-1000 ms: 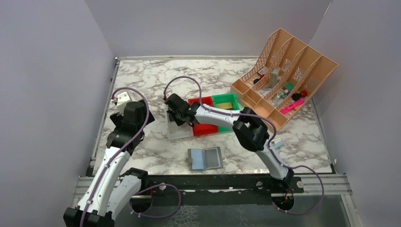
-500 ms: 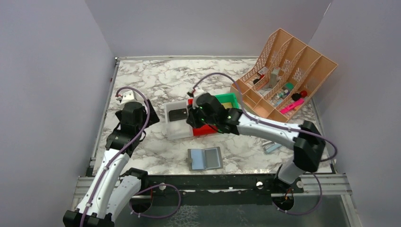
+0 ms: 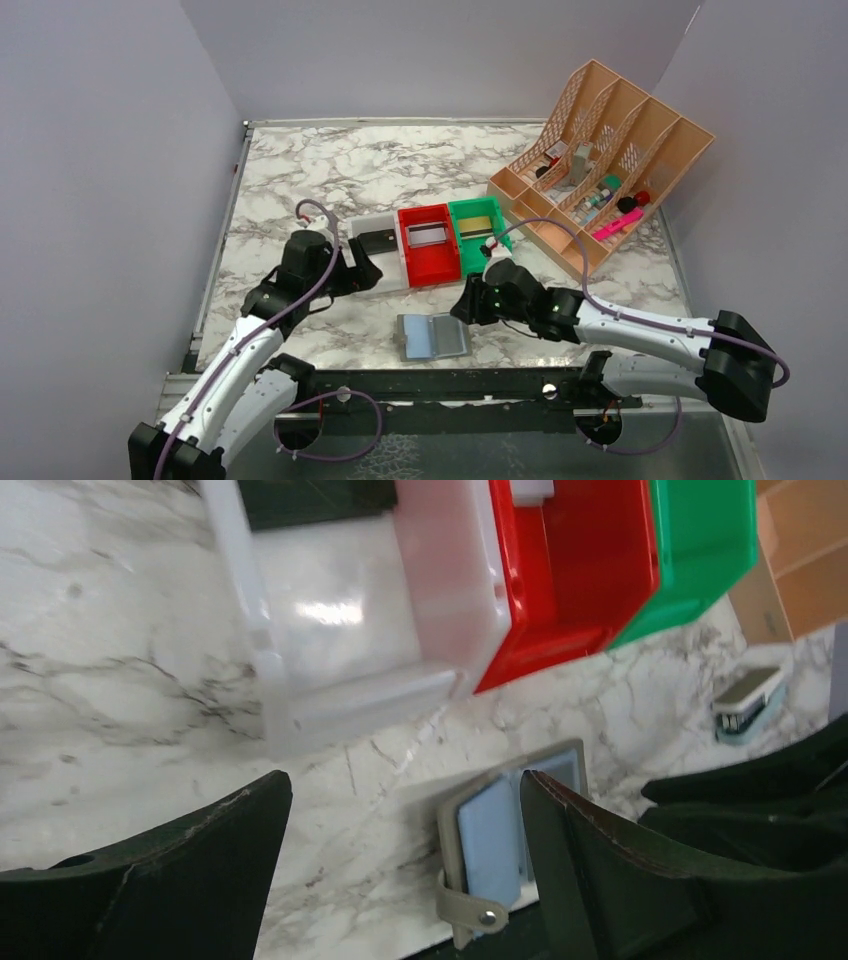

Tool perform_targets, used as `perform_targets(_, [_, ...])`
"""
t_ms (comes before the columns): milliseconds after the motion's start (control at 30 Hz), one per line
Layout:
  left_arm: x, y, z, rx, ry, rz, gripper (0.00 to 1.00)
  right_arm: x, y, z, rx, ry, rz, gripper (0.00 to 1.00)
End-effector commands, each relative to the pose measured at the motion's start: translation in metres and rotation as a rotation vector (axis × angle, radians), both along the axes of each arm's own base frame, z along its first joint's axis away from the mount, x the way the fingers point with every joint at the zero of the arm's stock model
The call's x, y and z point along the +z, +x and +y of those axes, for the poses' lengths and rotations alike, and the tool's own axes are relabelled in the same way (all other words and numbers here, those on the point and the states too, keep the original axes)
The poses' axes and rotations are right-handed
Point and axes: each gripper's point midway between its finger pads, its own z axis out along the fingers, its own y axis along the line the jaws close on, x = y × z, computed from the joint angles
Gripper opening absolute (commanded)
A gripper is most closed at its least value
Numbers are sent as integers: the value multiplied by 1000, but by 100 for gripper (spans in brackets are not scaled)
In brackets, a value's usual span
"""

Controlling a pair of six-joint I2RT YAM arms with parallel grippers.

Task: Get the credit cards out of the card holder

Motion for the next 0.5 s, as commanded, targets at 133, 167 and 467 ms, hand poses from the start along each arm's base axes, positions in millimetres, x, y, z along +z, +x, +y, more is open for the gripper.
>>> perform_targets(133, [-36,-40,-49,-100,-20,121,85,-9,-20,-1,-1,39,107,40])
perform_targets(167, [-42,-43,-50,-106,-6,133,85,-12,-21,-1,5,36,117,40])
perform_targets(467, [-61,-63,-66,-188,5,162,74,-37,-37,3,60,39,193,37])
